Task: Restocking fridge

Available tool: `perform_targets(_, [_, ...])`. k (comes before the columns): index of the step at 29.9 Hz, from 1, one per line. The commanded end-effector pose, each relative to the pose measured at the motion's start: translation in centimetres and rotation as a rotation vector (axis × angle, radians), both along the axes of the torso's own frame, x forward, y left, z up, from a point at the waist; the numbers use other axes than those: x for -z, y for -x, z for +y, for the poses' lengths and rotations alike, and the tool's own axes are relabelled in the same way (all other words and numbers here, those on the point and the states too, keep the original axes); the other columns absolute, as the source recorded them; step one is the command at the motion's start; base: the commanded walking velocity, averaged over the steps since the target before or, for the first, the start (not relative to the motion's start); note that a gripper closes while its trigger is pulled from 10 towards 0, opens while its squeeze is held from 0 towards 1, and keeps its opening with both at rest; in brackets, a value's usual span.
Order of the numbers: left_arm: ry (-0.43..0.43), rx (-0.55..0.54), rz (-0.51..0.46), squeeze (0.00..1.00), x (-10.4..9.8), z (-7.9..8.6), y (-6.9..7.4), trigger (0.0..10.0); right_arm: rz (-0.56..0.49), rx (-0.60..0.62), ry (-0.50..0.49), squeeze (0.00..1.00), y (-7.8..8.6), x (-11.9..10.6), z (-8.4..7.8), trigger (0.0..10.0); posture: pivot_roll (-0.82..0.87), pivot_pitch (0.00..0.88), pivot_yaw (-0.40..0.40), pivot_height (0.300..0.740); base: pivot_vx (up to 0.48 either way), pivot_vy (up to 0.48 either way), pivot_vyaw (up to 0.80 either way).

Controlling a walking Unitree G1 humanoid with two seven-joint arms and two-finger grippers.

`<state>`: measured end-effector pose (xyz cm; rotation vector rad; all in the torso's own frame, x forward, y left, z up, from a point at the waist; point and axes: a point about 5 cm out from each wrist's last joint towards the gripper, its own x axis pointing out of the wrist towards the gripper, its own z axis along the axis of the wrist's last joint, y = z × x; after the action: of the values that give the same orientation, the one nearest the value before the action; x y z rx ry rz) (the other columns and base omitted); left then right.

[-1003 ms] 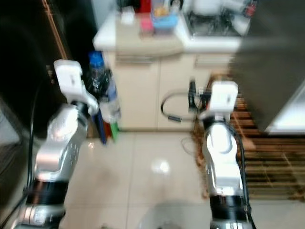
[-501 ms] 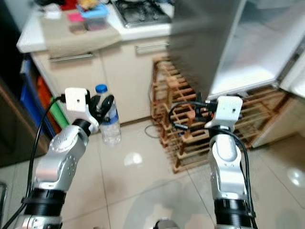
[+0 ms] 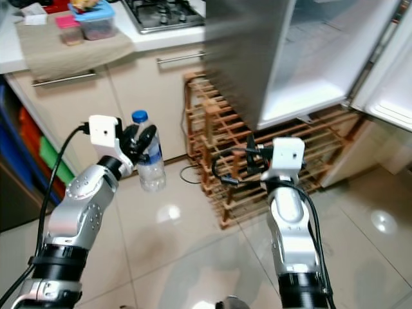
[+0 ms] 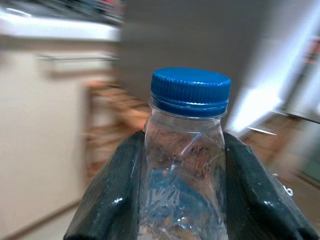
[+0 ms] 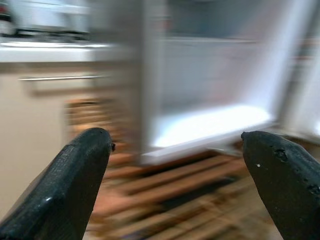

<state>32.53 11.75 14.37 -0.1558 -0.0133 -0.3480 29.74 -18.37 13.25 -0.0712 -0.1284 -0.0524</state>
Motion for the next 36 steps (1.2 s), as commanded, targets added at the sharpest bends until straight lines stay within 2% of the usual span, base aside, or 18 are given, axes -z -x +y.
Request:
perform_targets(1, [-0.012,0.017,-0.045,0.00,-0.8,-0.5,-0.2,10.0,-0.004,0.014,-0.005,0.00,0.3,0.1,-0.3,10.0,-0.15,0.000,0.037,0.740,0.000,0.000,-0.70])
perform_targets(16, [0.014,-0.051,-0.069,0.00,-0.7,0.4,-0.7,10.0,-0.021,0.060,-0.021,0.00,0.5,-0.2,-1.4,10.0,-0.17,0.014,0.033,0.740,0.000,0.000,-0.65])
perform_targets(28, [-0.004,-0.048,-0.083,0.00,-0.8,0.1,-0.9,10.0,-0.028,0.055,-0.009,0.00,0.5,-0.4,-1.4,10.0,-0.18,0.019,0.036,0.740,0.461,0.000,0.00])
perform_targets(36, [0.013,0.014,-0.104,0.00,-1.1,-0.7,-0.5,10.0,-0.024,0.056,-0.004,0.00,0.6,-0.3,-1.4,10.0,-0.18,0.026,0.037,0.740,0.475,0.000,0.00])
